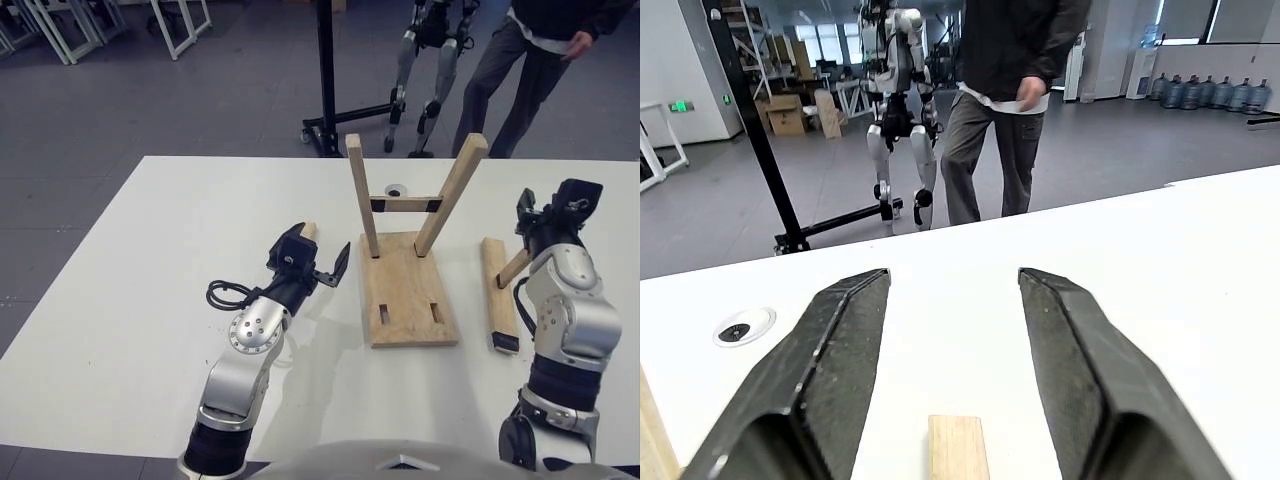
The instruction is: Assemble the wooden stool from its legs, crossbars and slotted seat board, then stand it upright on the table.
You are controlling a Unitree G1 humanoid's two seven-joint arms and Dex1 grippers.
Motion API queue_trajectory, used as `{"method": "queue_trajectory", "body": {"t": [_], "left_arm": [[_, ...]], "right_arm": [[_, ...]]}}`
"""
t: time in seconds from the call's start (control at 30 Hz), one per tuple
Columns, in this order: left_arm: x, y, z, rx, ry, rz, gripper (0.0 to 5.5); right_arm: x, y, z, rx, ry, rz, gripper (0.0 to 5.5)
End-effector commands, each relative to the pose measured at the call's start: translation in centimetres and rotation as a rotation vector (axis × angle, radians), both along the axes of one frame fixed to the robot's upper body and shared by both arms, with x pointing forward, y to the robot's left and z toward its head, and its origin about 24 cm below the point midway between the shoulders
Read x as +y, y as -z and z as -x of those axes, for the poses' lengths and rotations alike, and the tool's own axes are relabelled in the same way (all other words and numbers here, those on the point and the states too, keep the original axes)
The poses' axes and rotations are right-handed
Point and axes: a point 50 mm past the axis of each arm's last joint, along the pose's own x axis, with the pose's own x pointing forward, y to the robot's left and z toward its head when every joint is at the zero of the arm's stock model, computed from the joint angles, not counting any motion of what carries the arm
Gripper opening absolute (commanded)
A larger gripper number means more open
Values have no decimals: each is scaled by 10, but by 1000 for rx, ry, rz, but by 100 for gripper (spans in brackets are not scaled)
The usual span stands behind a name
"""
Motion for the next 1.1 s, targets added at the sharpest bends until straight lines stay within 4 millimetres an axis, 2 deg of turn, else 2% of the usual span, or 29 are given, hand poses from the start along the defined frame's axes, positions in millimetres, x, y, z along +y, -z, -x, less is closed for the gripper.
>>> {"method": "queue_trajectory", "body": {"t": [0.03, 0.1, 0.27, 0.33, 0.37, 0.43, 0.53, 0.63, 0.8, 0.93, 1.1], "left_arm": [[-5, -1, -2, -11, -1, 10, 463], [-7, -1, 0, -8, 3, 15, 463], [-9, 0, 4, 2, 3, 17, 463], [-9, 0, 6, 8, -9, 25, 463], [-9, 1, 7, 10, -16, 28, 463], [-6, 2, 9, 13, -33, 27, 463], [-1, 3, 12, 15, -62, 22, 463], [1, 3, 13, 17, -69, 16, 463], [1, 1, 12, 17, -46, 5, 463], [2, 1, 13, 19, -30, -4, 463], [1, 0, 11, 17, -21, -7, 463]], "right_arm": [[5, 28, 3, 127, 5, -90, 235], [8, 4, -2, 29, -9, -74, 235], [15, -87, 2, -322, -16, 52, 235], [20, -105, 12, -369, -45, 98, 268], [21, -104, 18, -348, -60, 107, 293], [18, -83, 37, -220, -80, 123, 323], [16, -40, 82, 24, -115, 153, 381], [22, -12, 108, 164, -148, 138, 433], [24, 27, 131, 341, -128, 69, 545], [15, 54, 143, 439, -79, 66, 545], [9, 86, 148, 574, -116, 8, 545]]}}
